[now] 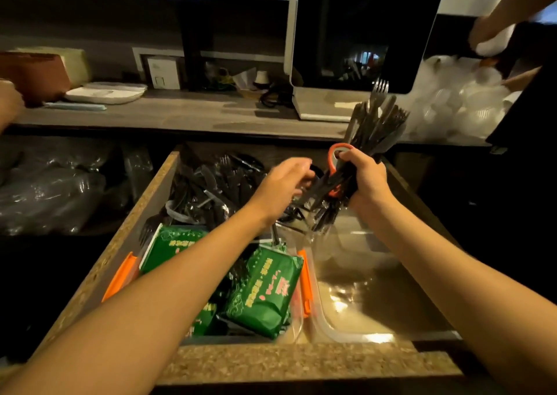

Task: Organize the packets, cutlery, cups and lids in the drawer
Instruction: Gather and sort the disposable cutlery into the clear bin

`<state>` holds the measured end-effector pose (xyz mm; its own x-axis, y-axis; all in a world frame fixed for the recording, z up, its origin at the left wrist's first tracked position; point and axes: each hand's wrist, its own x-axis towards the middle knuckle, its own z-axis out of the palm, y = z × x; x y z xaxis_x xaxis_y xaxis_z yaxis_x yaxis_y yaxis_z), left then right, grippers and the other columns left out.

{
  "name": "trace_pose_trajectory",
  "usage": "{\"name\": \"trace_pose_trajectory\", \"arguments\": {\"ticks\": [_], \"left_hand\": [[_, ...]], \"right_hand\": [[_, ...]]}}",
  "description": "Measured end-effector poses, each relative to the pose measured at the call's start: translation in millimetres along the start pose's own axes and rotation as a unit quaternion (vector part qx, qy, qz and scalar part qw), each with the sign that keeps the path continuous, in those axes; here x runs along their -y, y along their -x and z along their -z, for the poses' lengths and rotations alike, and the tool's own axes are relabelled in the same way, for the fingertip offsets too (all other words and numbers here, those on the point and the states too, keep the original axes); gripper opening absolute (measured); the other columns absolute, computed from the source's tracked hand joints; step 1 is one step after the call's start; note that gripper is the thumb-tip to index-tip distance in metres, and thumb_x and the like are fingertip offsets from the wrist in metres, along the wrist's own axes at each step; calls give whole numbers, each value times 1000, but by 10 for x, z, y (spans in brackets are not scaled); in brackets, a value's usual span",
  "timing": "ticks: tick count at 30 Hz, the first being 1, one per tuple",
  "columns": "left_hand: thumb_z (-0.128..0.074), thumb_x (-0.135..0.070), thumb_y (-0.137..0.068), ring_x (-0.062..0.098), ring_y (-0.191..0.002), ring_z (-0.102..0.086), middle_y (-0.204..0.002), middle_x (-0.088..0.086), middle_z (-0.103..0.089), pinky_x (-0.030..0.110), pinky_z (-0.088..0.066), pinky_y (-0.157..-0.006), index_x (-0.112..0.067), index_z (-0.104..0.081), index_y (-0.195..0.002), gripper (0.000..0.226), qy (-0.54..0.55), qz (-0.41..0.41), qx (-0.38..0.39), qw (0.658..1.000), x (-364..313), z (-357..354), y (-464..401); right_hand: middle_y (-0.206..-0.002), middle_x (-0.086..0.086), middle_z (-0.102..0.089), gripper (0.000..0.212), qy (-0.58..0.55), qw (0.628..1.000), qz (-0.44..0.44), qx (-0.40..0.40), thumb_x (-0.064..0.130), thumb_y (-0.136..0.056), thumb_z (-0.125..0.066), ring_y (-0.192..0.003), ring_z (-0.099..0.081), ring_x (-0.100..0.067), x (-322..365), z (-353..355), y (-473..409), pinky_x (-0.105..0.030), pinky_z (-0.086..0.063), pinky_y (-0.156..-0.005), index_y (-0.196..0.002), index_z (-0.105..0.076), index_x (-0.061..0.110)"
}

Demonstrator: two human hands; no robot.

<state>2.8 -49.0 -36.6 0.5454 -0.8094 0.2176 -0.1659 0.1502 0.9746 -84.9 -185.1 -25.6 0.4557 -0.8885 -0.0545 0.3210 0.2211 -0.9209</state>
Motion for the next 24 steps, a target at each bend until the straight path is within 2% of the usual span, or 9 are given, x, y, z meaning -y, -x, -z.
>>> {"name": "trace_pose_trajectory", "arguments": {"ticks": [2,4,8,10,13,16,18,21,24], "left_hand": [[-36,-22,-108,17,-96,-59,-109,7,-63,24,-47,-78,-11,-58,-123,28,-5,-15,-22,1000,-44,-25,12],[-34,-21,-109,18,-95,-58,-109,8,-62,24,-46,-75,-5,-57,-128,33,-12,-14,-31,999,-43,-39,19],[-34,-23,-109,17,-94,-60,-106,5,-64,35,-48,-85,-10,-59,-123,32,-39,-11,-21,999,-51,-75,48],[-34,-24,-109,17,-96,-61,-105,3,-64,40,-50,-88,-13,-59,-118,29,-40,-18,-26,999,-67,-90,78],[-35,-25,-108,18,-105,-62,-110,4,-64,41,-50,-96,-16,-59,-118,27,-37,-18,-20,999,-105,-148,130],[-41,-38,-105,19,-119,-60,-122,6,-66,36,-46,-102,-18,-60,-121,32,-42,16,14,999,-121,-211,163],[-40,-47,-103,19,-114,-63,-119,8,-69,38,-46,-104,-18,-63,-118,40,-17,56,49,997,-146,-256,198],[-33,-48,-106,24,-107,-67,-109,12,-73,40,-48,-105,-14,-67,-115,48,70,136,61,986,-154,-319,233],[-37,-54,-104,32,-117,-64,-122,19,-69,48,-46,-109,-15,-67,-119,52,106,165,51,979,-106,-332,212]], "right_hand": [[-84,-15,-60,67,-8,1000,-14,-15,9,-68,-69,-60,-65,-22,-35,3,42,-32,-53,-53,-129,-49,-8],[-78,-14,-58,57,-5,1000,-20,-24,7,-72,-67,-54,-63,-21,-40,1,60,-31,-52,-52,-125,-51,-8],[-65,-7,-55,13,-10,1000,-26,-2,5,-80,-61,-52,-58,-18,-13,44,104,-28,-49,-55,-92,-57,1],[-65,-6,-54,5,1,1000,-27,13,6,-82,-60,-54,-57,-17,-13,71,142,-27,-49,-57,-87,-57,4],[-68,-5,-55,3,17,998,-30,59,10,-86,-57,-61,-57,-17,9,97,182,-27,-49,-61,-84,-57,8],[-74,-7,-62,9,11,992,-49,118,11,-86,-57,-67,-63,-19,44,99,208,-30,-55,-65,-92,-60,6],[-73,-9,-63,10,-3,987,-65,145,10,-86,-58,-62,-64,-19,41,69,231,-29,-54,-60,-94,-60,3],[-67,-9,-58,9,-15,989,-71,126,6,-84,-59,-53,-62,-19,-12,-9,241,-27,-51,-51,-92,-57,3],[-68,-8,-58,19,-22,991,-71,109,9,-80,-62,-56,-62,-21,-61,-21,242,-29,-52,-53,-97,-56,3]]}}
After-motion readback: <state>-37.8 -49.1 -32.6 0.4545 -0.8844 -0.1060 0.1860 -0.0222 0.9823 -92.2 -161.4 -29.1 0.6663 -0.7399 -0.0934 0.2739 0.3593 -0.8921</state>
